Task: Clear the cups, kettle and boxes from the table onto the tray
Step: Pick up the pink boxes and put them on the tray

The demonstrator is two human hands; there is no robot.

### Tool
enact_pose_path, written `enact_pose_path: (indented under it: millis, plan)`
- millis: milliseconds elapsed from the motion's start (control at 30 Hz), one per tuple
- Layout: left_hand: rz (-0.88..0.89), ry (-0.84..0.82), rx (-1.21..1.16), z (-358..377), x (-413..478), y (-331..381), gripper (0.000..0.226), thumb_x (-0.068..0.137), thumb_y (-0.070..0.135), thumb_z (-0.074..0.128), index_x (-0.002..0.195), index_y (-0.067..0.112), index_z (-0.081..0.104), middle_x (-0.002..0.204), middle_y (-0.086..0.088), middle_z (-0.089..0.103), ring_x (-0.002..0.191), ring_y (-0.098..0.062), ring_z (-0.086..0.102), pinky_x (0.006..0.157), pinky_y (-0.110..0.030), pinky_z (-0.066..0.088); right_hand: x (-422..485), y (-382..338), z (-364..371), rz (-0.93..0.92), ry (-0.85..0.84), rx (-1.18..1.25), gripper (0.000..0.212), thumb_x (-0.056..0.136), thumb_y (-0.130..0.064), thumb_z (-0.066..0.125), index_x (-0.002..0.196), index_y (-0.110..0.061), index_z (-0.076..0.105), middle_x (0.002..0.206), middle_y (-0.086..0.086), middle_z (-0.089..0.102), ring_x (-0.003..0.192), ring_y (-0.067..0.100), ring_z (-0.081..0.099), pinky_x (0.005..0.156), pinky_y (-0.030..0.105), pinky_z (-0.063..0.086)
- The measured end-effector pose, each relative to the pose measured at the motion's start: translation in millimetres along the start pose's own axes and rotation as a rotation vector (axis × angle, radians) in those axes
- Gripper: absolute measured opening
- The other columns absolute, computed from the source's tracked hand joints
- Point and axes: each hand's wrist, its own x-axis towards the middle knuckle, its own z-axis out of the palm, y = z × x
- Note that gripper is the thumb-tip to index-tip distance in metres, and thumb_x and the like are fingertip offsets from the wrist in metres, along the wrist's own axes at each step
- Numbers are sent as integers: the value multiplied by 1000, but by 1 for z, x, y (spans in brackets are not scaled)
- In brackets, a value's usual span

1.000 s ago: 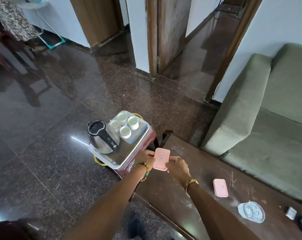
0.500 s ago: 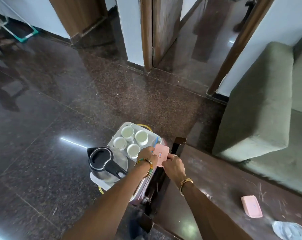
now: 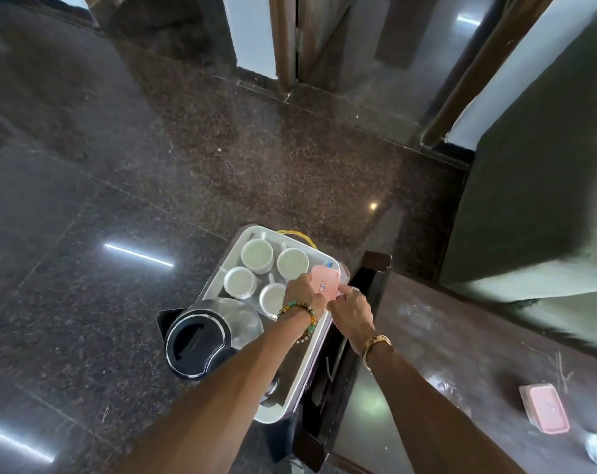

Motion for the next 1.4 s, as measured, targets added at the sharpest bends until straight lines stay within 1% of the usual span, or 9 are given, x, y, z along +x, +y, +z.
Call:
enact_pose_path:
  millis: [167,300,433,600,867,1100,1200,1300,1400]
  plan:
    - [-18,29,-30,6,10,-4,50,87,8,55,136,11,50,138,-14,52,127,-30,50,108,-37,40,11,3,8,-19,30,30,30,86,-5,56,109,-16,71,77,-7,64,59,0,56,36,3,33]
    - [-13,55,-35,12,15,-7,46,86,8,55,132,11,55,136,-12,55,126,-27,50,107,-33,38,15,7,15,-37,70,95,30,85,-7,60,110,-16,74,70,-9,64,51,1,60,37,4,35]
    - [0,54,-7,14,17,-4,42,90,10,53,132,12,55,137,-11,54,127,-27,49,107,-33,36,15,9,20,-39,70,94,17,87,-15,66,103,-15,72,70,-9,64,60,13,62,37,7,35]
    - [-3,-29,55,12,13,-2,41,94,12,53,135,8,50,143,-10,49,132,-28,45,110,-32,30,3,15,9,87,53,59,53,85,-21,67,134,-10,52,124,8,60,111,24,60,80,25,48]
    - [103,72,244,8,-44,24,35,91,19,54,124,7,57,128,-15,58,118,-30,55,97,-38,45,-66,40,-43,97,32,71,66,87,-20,62,149,-16,38,133,3,54,124,21,53,105,35,45]
    - [330,84,313,41,-108,79,19,87,15,53,99,9,65,108,-17,65,105,-34,62,88,-39,50,-122,74,-105,-2,161,76,51,85,-26,63,134,-15,53,118,8,62,108,27,61,91,38,51]
    - [413,59,307,73,-135,104,31,91,21,56,120,14,62,124,-11,61,111,-28,60,93,-32,47,-137,99,-135,-34,270,122,42,85,-28,64,124,-16,59,104,6,66,97,28,62,82,34,50]
    - [488,56,310,112,-157,125,31,91,22,55,121,17,62,129,-8,57,113,-24,59,93,-30,46,-148,132,-164,-32,347,167,54,77,-40,53,124,-16,59,108,7,69,103,28,63,84,31,47]
    - [494,58,309,151,-175,138,28,92,22,55,119,18,63,128,-8,57,114,-23,58,95,-30,45,-152,170,-187,-27,389,168,53,85,-34,59,132,-11,56,118,12,68,112,31,62,90,32,46]
